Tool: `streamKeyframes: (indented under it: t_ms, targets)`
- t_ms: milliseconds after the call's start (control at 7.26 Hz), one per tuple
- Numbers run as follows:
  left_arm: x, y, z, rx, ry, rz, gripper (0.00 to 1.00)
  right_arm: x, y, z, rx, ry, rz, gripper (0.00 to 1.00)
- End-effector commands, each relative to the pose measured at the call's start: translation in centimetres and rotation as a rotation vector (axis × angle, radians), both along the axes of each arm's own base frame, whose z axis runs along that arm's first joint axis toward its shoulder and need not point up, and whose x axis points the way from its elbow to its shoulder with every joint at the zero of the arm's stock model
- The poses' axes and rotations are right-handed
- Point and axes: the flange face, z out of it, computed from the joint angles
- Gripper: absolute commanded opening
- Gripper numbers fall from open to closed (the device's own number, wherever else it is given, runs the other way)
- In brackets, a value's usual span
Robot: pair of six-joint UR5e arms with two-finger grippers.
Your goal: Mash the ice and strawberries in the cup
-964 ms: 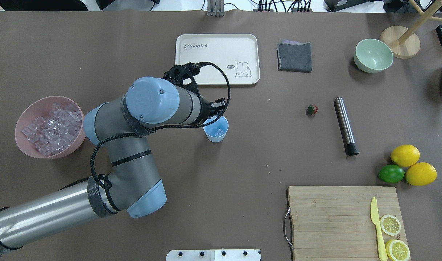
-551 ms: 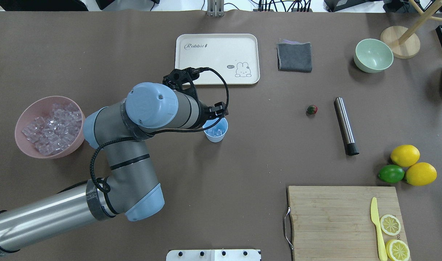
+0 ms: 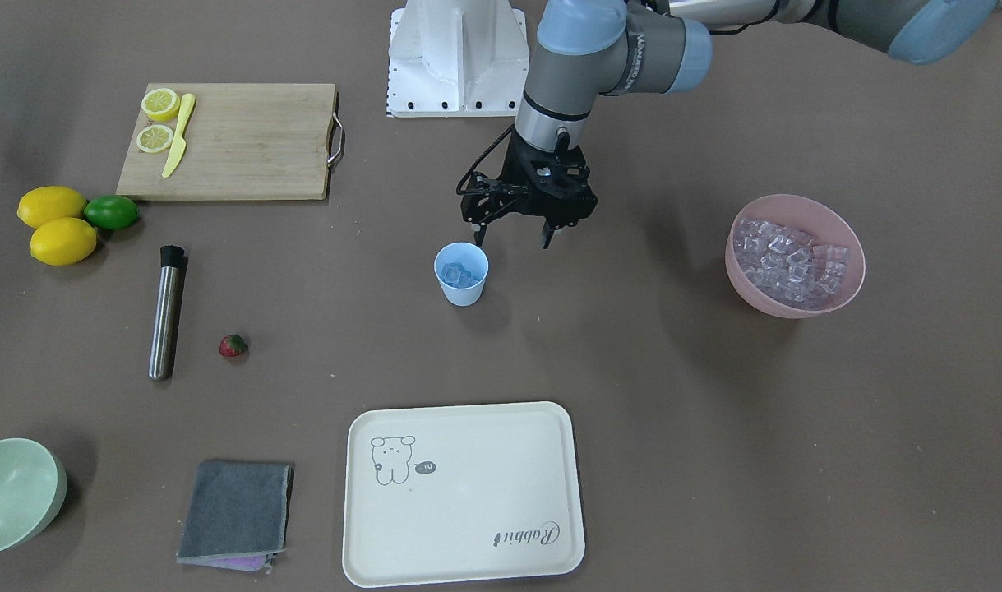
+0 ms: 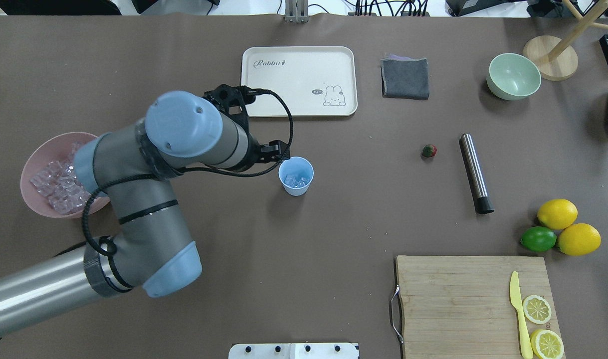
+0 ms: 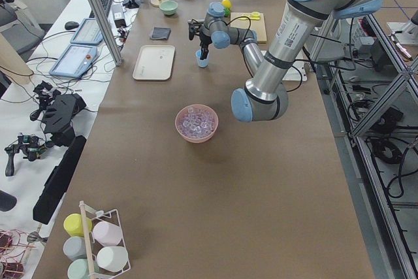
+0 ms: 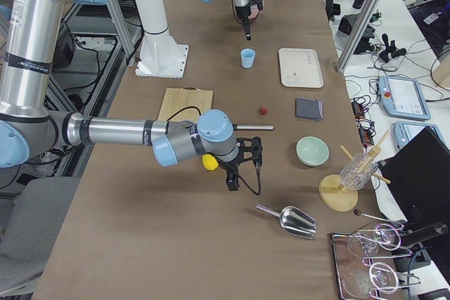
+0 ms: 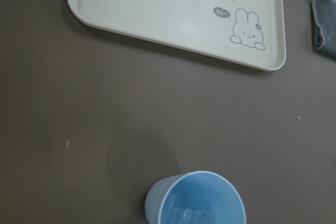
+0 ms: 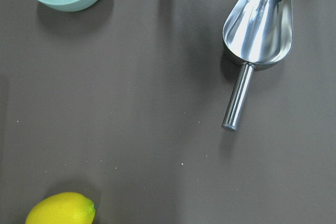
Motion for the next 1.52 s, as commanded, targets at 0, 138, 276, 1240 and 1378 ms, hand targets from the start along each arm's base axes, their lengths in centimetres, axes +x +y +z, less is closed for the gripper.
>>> streamKeyframes:
  t_ms: [0, 138, 276, 1240, 1378]
  targets:
    - [-11.8, -3.1, 3.6, 0.063, -0.196, 0.164, 0.99, -0.1, 0.2, 0.2, -0.005, -0.001, -0.002, 1.0]
    - [-16.7, -5.0, 6.9, 0.099, -0.269, 0.202, 0.99, 0.0, 0.2, 0.2, -0.007, -0.001, 0.0, 1.0]
    - [-20.9, -6.4, 10.9, 0.106, -0.324, 0.219, 0.99, 0.0, 0.2, 0.2, -0.005, -0.003, -0.001, 1.0]
    - [-48.3, -4.1, 35.4, -0.12, -0.248, 0.247, 0.98, -7.5, -6.6, -6.5, -0.074, -0.065, 0.009, 1.0]
    - [-48.7, -4.0, 35.7, -0.129, -0.226, 0.242, 0.99, -10.5, -9.6, -9.5, -0.092, -0.047, 0.005, 1.0]
